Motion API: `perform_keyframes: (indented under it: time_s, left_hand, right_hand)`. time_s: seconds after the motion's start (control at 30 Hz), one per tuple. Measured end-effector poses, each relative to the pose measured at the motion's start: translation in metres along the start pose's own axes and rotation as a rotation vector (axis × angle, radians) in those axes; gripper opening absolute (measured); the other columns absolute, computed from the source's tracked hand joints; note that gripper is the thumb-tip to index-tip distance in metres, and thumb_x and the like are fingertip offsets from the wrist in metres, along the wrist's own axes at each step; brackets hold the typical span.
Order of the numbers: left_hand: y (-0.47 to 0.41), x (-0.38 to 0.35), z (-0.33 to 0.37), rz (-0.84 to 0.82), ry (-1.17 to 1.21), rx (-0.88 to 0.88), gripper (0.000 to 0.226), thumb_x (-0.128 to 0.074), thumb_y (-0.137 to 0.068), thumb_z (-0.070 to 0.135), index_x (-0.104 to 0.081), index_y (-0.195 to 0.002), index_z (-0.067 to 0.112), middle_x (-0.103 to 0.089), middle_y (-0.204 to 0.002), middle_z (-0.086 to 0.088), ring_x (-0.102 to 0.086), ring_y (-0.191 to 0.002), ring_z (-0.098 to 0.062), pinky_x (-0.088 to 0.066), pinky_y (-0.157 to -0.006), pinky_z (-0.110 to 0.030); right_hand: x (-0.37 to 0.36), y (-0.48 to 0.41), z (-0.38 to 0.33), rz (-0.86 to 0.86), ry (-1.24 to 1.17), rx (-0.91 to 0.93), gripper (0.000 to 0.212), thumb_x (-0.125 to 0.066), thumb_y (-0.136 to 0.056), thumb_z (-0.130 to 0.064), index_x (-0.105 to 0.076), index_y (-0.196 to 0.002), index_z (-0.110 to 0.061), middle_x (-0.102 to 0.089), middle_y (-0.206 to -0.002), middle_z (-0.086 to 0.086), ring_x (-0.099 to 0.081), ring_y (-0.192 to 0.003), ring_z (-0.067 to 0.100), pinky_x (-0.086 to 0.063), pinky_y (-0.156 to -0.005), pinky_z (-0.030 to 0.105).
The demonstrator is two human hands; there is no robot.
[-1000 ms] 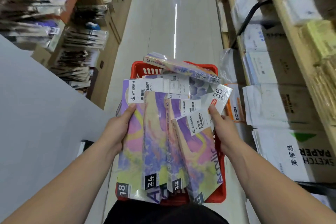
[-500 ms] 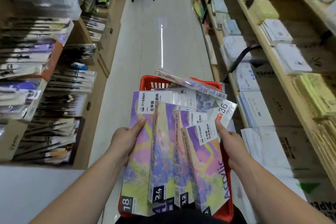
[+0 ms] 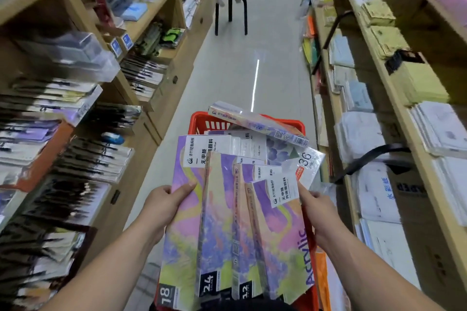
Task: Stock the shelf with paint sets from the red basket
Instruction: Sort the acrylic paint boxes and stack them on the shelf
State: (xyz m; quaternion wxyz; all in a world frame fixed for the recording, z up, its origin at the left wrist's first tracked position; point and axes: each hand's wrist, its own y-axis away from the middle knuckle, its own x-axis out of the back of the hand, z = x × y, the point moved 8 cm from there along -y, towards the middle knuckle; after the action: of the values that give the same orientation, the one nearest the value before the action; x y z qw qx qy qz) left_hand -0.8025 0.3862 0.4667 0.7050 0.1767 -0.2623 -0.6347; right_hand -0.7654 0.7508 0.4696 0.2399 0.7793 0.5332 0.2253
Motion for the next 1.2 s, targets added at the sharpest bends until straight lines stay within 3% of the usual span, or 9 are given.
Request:
perform_keyframes:
  time_s: [0.1, 0.2, 0.33, 0.47, 0.57, 0.67, 0.9, 1.07, 1.2]
  left_hand:
    - [-0.039, -0.022, 0.042, 0.022, 0.018, -0.001, 0.090, -0.090, -0.055, 0.067, -0.072, -0.104, -0.006, -0.079, -0.094, -0.020, -0.076, -0.089, -0.042, -0.058, -0.088, -0.061]
    - [-0.083, -0.044, 0.082, 0.030, 0.045, 0.010, 0.075, -0.089, -0.065, 0.059, -0.074, -0.103, -0.004, -0.080, -0.092, -0.018, -0.077, -0.086, -0.040, -0.061, -0.087, -0.058]
    - [-0.159, -0.070, 0.130, 0.038, 0.074, 0.055, 0.048, -0.083, -0.082, 0.040, -0.075, -0.101, -0.003, -0.080, -0.089, -0.018, -0.078, -0.078, -0.035, -0.064, -0.077, -0.046]
    - [-0.259, -0.091, 0.188, 0.000, 0.076, 0.048, 0.052, -0.083, -0.082, 0.040, -0.074, -0.099, -0.008, -0.079, -0.087, -0.021, -0.076, -0.070, -0.033, -0.061, -0.064, -0.037]
    - [-0.334, -0.098, 0.248, -0.034, 0.059, 0.020, 0.080, -0.088, -0.063, 0.059, -0.073, -0.101, -0.010, -0.078, -0.090, -0.023, -0.077, -0.079, -0.041, -0.062, -0.072, -0.052]
    - [-0.395, -0.101, 0.304, -0.071, 0.044, 0.020, 0.094, -0.086, -0.047, 0.068, -0.074, -0.102, -0.007, -0.078, -0.093, -0.024, -0.076, -0.085, -0.044, -0.059, -0.084, -0.061]
    - [-0.525, -0.125, 0.411, -0.132, 0.029, 0.045, 0.086, -0.087, -0.048, 0.068, -0.079, -0.099, -0.001, -0.079, -0.094, -0.020, -0.077, -0.086, -0.040, -0.060, -0.088, -0.059]
    - [-0.627, -0.149, 0.474, -0.091, 0.037, 0.070, 0.087, -0.089, -0.045, 0.070, -0.080, -0.099, 0.002, -0.079, -0.095, -0.019, -0.077, -0.088, -0.040, -0.059, -0.090, -0.061]
    - [-0.702, -0.175, 0.548, -0.026, 0.053, 0.039, 0.066, -0.088, -0.062, 0.058, -0.080, -0.099, 0.003, -0.079, -0.094, -0.019, -0.077, -0.088, -0.040, -0.058, -0.091, -0.062]
  right_hand:
    - [-0.001, -0.057, -0.046, -0.010, 0.012, 0.004, 0.067, -0.080, -0.079, -0.060, -0.070, -0.101, 0.002, -0.080, -0.086, 0.015, -0.078, -0.085, 0.037, -0.059, -0.084, 0.049]
    - [-0.008, -0.111, -0.084, -0.018, 0.000, -0.018, 0.059, -0.080, -0.082, -0.055, -0.069, -0.097, 0.001, -0.080, -0.088, 0.017, -0.077, -0.087, 0.039, -0.059, -0.082, 0.050]
    - [-0.025, -0.190, -0.130, -0.022, -0.005, -0.049, 0.058, -0.083, -0.079, -0.057, -0.075, -0.094, -0.001, -0.079, -0.093, 0.020, -0.077, -0.087, 0.040, -0.055, -0.076, 0.044]
    - [-0.048, -0.272, -0.186, 0.027, -0.008, -0.049, 0.071, -0.084, -0.076, -0.060, -0.073, -0.103, 0.004, -0.079, -0.096, 0.021, -0.076, -0.093, 0.045, -0.055, -0.075, 0.043]
    - [-0.073, -0.318, -0.249, 0.043, 0.018, -0.037, 0.051, -0.075, -0.089, -0.050, -0.074, -0.097, 0.000, -0.080, -0.090, 0.016, -0.078, -0.085, 0.037, -0.058, -0.079, 0.042]
    - [-0.093, -0.361, -0.309, 0.048, 0.030, -0.001, 0.056, -0.074, -0.089, -0.053, -0.071, -0.103, 0.002, -0.081, -0.090, 0.014, -0.079, -0.082, 0.034, -0.060, -0.082, 0.044]
    - [-0.136, -0.480, -0.412, 0.064, 0.012, 0.001, 0.066, -0.077, -0.086, -0.055, -0.071, -0.105, 0.008, -0.080, -0.087, 0.015, -0.077, -0.071, 0.028, -0.054, -0.060, 0.029]
    - [-0.161, -0.597, -0.477, 0.059, 0.016, -0.011, 0.066, -0.079, -0.082, -0.058, -0.075, -0.101, 0.005, -0.080, -0.087, 0.014, -0.078, -0.077, 0.032, -0.055, -0.065, 0.031]
    - [-0.183, -0.695, -0.556, 0.025, 0.043, -0.007, 0.064, -0.081, -0.079, -0.057, -0.077, -0.096, 0.004, -0.080, -0.088, 0.017, -0.078, -0.083, 0.038, -0.056, -0.069, 0.035]
